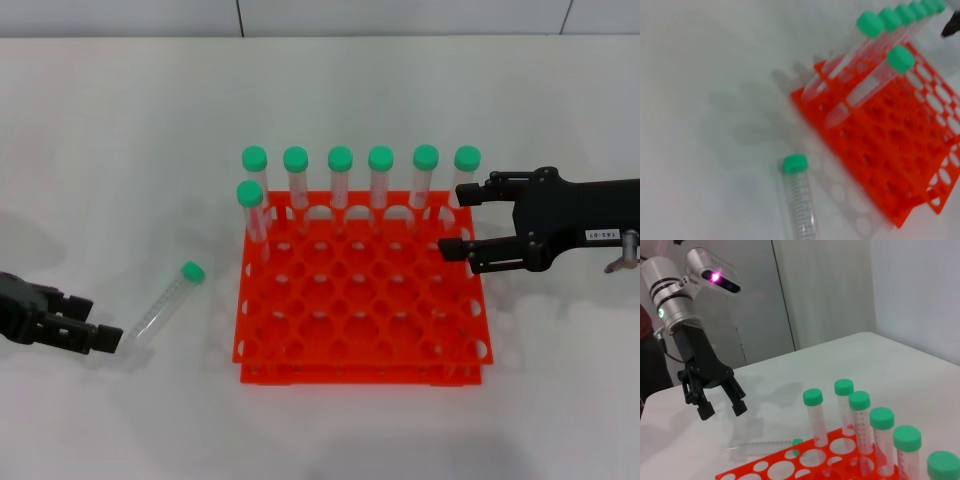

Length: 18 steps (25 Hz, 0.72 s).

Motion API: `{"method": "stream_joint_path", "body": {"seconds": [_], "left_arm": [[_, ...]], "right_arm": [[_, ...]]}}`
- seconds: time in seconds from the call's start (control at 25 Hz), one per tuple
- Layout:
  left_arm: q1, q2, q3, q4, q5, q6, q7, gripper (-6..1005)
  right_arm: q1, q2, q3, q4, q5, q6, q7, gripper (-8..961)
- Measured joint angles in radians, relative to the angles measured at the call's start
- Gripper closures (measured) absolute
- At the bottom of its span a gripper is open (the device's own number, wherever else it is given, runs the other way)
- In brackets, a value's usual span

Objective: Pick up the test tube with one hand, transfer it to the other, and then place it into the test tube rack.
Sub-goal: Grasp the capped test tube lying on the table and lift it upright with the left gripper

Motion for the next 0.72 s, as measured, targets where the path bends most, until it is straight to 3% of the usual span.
{"method": "stream_joint_path", "body": {"seconds": [0.72], "left_arm": [[-0.134, -0.028, 0.019, -0.067, 0.221, -0.03, -0.039, 121]], "right_arm": [[0.008, 0.003, -0.004, -0.002, 0.013, -0.007, -0.002, 175]]}}
